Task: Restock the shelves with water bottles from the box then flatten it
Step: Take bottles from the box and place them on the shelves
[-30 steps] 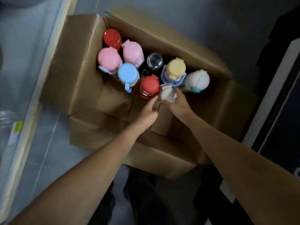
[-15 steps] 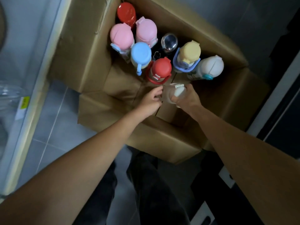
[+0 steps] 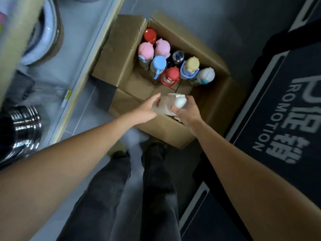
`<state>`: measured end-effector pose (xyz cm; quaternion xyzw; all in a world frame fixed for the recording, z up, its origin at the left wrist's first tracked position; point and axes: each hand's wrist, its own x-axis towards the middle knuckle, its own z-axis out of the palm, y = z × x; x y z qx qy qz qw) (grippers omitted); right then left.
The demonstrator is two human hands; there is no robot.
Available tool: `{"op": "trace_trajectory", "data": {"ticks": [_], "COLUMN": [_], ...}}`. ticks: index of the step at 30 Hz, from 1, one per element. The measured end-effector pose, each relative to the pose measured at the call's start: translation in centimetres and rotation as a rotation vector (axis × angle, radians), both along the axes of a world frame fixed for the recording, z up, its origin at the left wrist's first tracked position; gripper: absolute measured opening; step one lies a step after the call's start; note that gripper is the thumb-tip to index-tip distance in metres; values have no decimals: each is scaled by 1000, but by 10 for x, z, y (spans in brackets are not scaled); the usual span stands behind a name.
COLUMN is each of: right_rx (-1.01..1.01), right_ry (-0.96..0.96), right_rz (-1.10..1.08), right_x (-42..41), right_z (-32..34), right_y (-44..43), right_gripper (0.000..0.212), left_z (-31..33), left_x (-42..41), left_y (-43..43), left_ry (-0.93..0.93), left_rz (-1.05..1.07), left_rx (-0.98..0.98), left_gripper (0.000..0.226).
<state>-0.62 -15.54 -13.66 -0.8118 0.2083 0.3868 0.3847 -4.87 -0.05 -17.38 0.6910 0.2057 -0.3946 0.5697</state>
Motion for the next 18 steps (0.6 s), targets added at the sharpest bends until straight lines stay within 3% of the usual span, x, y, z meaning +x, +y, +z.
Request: {"op": "trace_trajectory", "data": {"ticks": [8,13,18], "right_rx": [122,148,204], "right_ry": [-95,-95,-182], "right_rz": [104,259,389], "right_x": [-35,-66,-115], "right_z": [169,260,321], "right_y": [42,69,97], "right_gripper": [43,39,30], "left_z": [153,249,312], "left_x": [-47,-80,-142], "left_y": [39,62,83], "left_ry": [-283,-393,-412], "left_rz": [-312,-123,-1], "left_rx": [224,182,246], "left_gripper": [96,102,85]}}
